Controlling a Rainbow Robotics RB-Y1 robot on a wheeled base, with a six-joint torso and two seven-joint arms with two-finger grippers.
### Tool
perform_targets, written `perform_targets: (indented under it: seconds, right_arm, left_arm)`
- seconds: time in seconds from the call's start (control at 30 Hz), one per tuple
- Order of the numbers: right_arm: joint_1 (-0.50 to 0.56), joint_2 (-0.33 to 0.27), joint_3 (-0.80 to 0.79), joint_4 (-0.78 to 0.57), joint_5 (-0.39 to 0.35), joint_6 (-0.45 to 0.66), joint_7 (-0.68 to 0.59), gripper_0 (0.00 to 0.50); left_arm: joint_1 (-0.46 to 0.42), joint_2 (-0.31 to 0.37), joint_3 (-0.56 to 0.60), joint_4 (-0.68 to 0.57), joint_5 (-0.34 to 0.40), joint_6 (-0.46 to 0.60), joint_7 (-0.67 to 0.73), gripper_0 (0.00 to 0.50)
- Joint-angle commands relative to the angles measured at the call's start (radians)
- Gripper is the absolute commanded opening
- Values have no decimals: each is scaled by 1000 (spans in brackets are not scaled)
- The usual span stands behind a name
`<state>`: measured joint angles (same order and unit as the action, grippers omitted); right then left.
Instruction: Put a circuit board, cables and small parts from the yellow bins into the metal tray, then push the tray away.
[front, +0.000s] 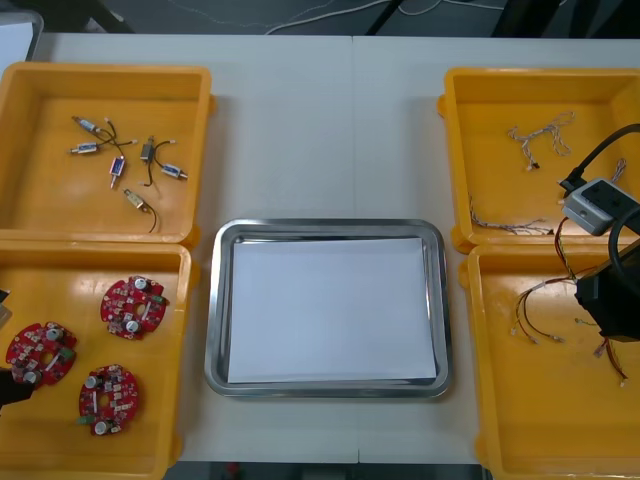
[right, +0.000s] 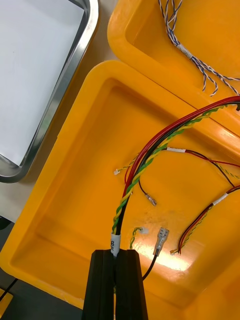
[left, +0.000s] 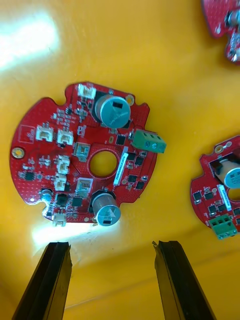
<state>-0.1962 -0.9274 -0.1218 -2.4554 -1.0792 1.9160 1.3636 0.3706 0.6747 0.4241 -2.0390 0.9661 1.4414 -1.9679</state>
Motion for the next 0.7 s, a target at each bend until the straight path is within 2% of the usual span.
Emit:
perform_targets:
  seconds: [0.03,0.17,0.3,0.57,0.7]
  right_arm:
    - [-16,-37,13,-27,5,4,25,0]
    - [-16,-37,13,-27,5,4,25,0]
    - [-16,-37,13,-27,5,4,25,0]
    - [-16,-37,13,-27,5,4,25,0]
    - [-16,-37,13,-27,5,4,25,0]
  left_arm:
    - [-56,-18,67,-29,26,63,-78,500]
    - [-93,-18,78,-30,19,99,-31,500]
    - [-131,-18,64,-49,-17,136,80,500]
    - [-140,-18,-28,-148,-147,152,460,500]
    - [-131,-18,-47,-164,-153,157,606,500]
